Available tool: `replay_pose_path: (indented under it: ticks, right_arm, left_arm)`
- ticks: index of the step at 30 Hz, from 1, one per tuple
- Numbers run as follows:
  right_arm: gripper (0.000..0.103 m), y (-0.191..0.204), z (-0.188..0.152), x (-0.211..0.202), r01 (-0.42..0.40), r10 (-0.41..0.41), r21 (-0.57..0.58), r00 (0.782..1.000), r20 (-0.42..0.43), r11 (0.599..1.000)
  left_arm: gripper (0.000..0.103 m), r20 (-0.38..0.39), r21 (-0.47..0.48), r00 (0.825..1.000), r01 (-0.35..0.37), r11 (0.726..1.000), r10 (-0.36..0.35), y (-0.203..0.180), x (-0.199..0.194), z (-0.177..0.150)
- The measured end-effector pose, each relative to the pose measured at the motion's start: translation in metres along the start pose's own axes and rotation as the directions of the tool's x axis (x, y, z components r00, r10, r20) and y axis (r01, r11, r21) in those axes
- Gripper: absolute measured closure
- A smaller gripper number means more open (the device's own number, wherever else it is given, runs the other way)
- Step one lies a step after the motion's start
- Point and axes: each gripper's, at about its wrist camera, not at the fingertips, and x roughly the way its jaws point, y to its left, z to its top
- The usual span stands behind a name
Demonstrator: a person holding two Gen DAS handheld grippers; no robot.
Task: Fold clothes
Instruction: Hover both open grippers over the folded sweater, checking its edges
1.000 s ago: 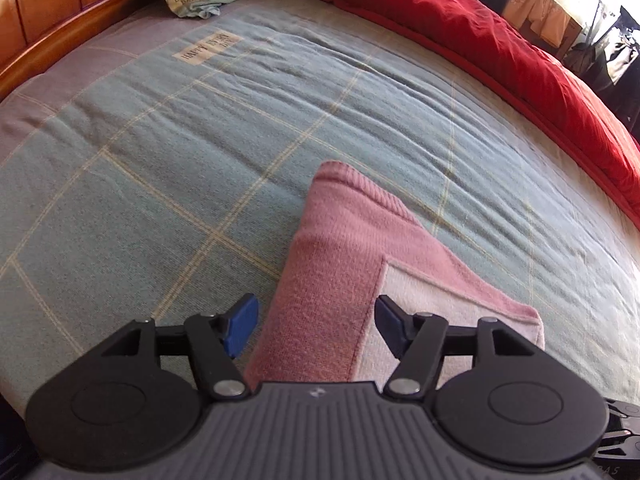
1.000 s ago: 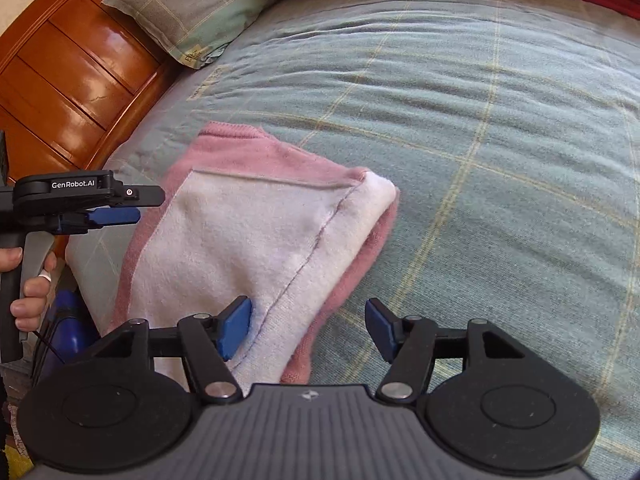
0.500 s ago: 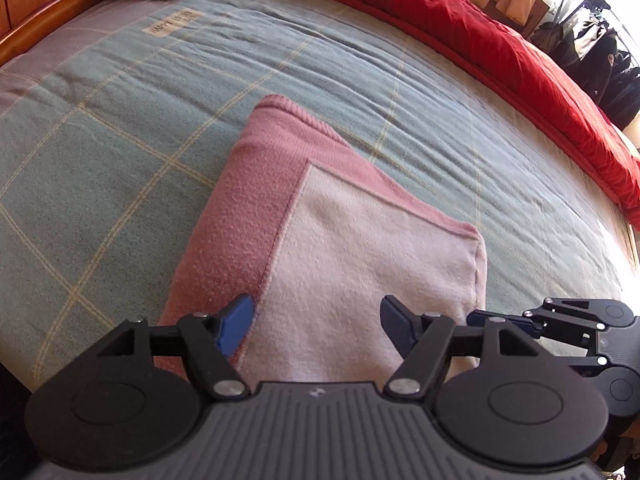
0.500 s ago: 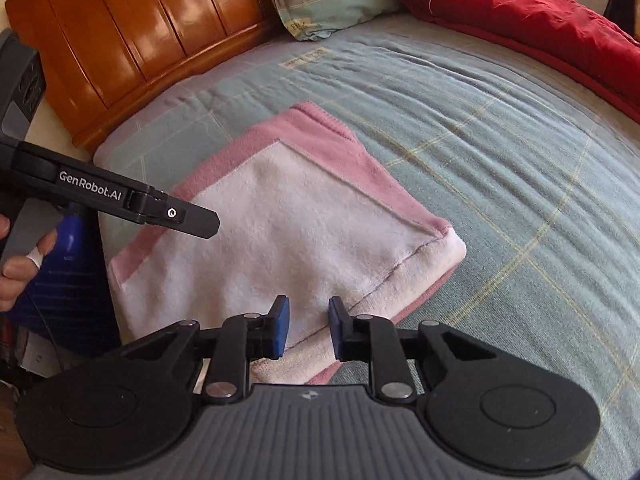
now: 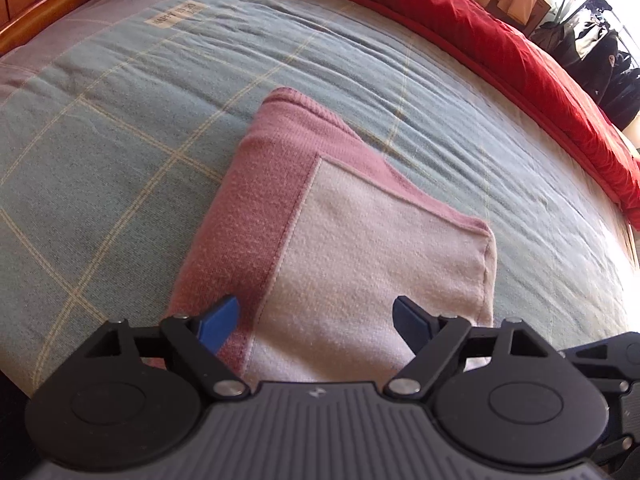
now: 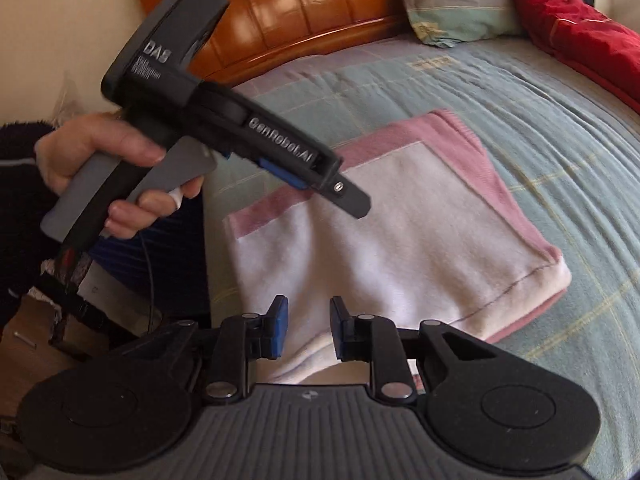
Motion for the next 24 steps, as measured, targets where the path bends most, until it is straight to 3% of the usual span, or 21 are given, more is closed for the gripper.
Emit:
replay_pose_path:
  ticks: [5,10,14,16,21,24]
  right_arm:
    - [0.077,0.007,-0.029,0.017,0.047,-0.052,-0.047,0.994,-0.096,0.998]
    - [0.075,0.001,-0.027,-0.003,0.044,-0.045,-0.012,0.996,-0.072,0.999]
    - [0.074,-0.011,-0.009,-0.025,0.087,-0.087,0.006,0.996,0.021,0.996]
    - [0.073,-0.024,0.0,-0.028,0.12,-0.122,0.04,0.991,0.052,0.992]
    - [0.072,-0.061,-0.016,-0.011,0.182,-0.18,0.139,0.983,-0.027,0.974]
    - [0.072,-0.07,-0.023,-0.019,0.179,-0.178,0.165,0.984,-0.024,0.97]
  left_arm:
    - [0.019,-0.025,-0.017,1.0,-0.002,1.0,0.002,0.014,-0.007,-0.021]
    - [0.019,-0.078,-0.018,0.996,-0.052,0.998,0.051,0.029,0.002,-0.053]
    - [0.019,-0.02,-0.031,1.0,-0.005,0.999,0.004,0.027,-0.019,-0.063]
    - [0.018,-0.031,-0.023,1.0,0.004,1.0,-0.005,0.025,-0.018,-0.069]
    - [0.02,-0.119,-0.043,0.985,-0.132,0.99,0.126,0.03,-0.003,-0.079]
    - [0.02,-0.051,-0.03,0.994,-0.099,0.995,0.097,0.022,-0.021,-0.07]
